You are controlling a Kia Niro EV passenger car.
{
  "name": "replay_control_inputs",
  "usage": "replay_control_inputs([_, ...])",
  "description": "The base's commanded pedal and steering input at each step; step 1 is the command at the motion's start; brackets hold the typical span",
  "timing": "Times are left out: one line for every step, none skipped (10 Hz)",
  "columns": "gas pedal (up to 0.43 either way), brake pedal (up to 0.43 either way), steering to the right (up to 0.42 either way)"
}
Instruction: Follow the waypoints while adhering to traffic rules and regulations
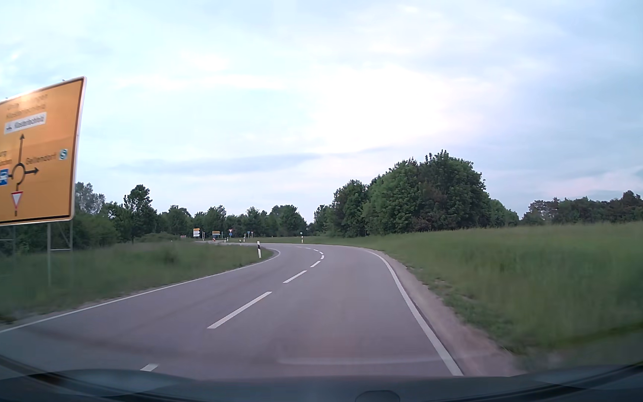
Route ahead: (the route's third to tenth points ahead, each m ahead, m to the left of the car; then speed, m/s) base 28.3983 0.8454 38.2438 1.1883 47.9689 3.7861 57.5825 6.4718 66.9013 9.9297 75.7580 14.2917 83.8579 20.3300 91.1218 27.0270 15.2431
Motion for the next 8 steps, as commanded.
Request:
replay_control_inputs([0.047, 0.000, 0.020])
replay_control_inputs([0.047, 0.000, 0.019])
replay_control_inputs([0.047, 0.000, 0.017])
replay_control_inputs([0.039, 0.000, 0.010])
replay_control_inputs([0.039, 0.000, -0.012])
replay_control_inputs([0.039, 0.000, -0.026])
replay_control_inputs([0.028, 0.000, -0.030])
replay_control_inputs([0.000, 0.000, -0.029])
